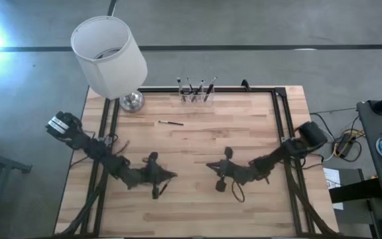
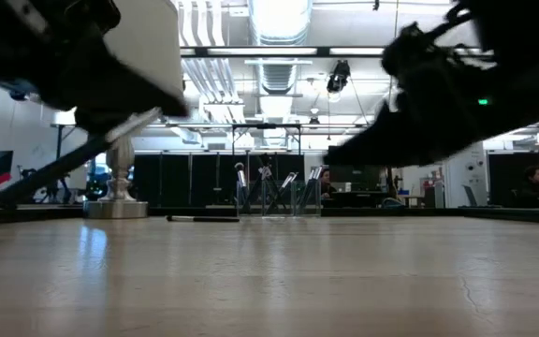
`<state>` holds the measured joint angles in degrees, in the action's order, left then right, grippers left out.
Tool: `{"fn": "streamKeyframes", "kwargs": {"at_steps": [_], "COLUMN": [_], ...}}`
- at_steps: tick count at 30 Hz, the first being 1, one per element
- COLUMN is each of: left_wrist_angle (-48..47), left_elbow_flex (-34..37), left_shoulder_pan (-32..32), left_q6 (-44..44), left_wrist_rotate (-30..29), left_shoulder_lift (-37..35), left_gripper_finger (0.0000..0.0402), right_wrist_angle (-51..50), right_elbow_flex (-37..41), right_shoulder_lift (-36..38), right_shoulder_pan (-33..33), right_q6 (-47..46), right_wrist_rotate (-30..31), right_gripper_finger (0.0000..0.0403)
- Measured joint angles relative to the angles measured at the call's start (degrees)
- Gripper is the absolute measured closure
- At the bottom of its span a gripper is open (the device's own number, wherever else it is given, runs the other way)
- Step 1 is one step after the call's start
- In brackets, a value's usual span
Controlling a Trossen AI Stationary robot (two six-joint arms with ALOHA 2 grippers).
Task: Put items in baskets/containers
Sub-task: Put the powder brush into the transparent organizer
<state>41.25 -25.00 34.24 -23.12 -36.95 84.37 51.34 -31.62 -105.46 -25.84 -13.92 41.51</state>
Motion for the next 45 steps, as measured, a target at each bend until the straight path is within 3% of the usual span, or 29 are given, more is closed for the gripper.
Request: {"fn": "streamKeyframes", "kwargs": {"at_steps": [4,8,15,21,26,30,38,45], "left_wrist_angle": [16.56,25.32,29.41,29.69,29.70,29.80,29.73,29.92], "left_elbow_flex": [5.51,7.30,6.56,5.51,5.47,5.45,5.49,5.32], "left_shoulder_pan": [-5.06,-10.99,-17.76,-18.42,-18.44,-18.42,-18.44,-18.44], "left_q6": [9.62,14.73,19.09,20.76,20.99,20.98,21.18,21.23], "left_wrist_rotate": [5.40,12.56,20.43,21.73,22.53,22.70,22.54,22.54], "left_shoulder_lift": [-0.40,-0.21,-0.21,-0.21,-0.21,-0.21,-0.21,-0.25], "left_gripper_finger": [0.0400,0.0400,0.0401,0.0401,0.0401,0.0401,0.0401,0.0401], "right_wrist_angle": [23.23,35.82,32.73,29.33,24.45,20.71,18.31,18.44], "right_elbow_flex": [-0.61,-3.37,-10.30,-15.69,-19.82,-23.08,-25.16,-24.46], "right_shoulder_lift": [-7.42,-13.74,-16.75,-16.12,-16.12,-16.26,-16.45,-16.19], "right_shoulder_pan": [5.18,9.13,11.32,11.47,11.69,11.65,11.39,11.46], "right_q6": [6.25,3.80,1.10,0.42,0.62,1.04,0.86,0.59], "right_wrist_rotate": [-15.45,-20.00,-21.03,-20.15,-19.55,-19.98,-22.14,-21.93], "right_gripper_finger": [0.0394,0.0393,0.0340,0.0269,0.0233,0.0230,0.0260,0.0235]}}
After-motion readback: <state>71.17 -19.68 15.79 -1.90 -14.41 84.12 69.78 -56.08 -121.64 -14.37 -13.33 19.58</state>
